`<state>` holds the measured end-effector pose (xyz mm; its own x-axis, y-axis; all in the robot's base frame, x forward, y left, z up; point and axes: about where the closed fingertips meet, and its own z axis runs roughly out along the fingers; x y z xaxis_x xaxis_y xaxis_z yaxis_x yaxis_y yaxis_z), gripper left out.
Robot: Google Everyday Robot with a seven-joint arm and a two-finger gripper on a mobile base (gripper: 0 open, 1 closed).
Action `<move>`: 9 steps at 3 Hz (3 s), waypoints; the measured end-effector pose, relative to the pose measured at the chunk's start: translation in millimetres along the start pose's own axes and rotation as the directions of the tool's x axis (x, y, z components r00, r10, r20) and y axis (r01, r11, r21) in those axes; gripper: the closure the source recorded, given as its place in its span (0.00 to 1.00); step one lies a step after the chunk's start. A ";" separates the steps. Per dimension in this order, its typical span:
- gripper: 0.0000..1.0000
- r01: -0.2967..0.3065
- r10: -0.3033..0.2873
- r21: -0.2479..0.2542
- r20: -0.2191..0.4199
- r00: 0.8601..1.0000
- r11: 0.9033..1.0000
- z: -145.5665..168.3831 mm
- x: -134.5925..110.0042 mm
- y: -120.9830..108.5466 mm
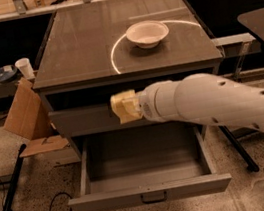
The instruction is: Pick sponge from middle drawer and place on counter
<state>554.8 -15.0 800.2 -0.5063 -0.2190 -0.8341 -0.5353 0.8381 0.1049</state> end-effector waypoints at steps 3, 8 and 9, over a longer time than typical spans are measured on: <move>1.00 -0.004 -0.005 0.056 0.161 0.987 0.998 -28.5 -133.8 -35.6; 0.84 0.037 -0.023 -0.098 0.135 0.991 0.994 72.2 -236.5 -25.7; 0.61 0.037 -0.022 -0.141 0.103 0.994 0.989 92.4 -238.5 -25.2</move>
Offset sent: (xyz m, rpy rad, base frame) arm 0.0781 -0.0090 0.1366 0.0471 -0.1501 -0.0856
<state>751.5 62.3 946.4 -0.4220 -0.1853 -0.8875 -0.6435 0.7508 0.1493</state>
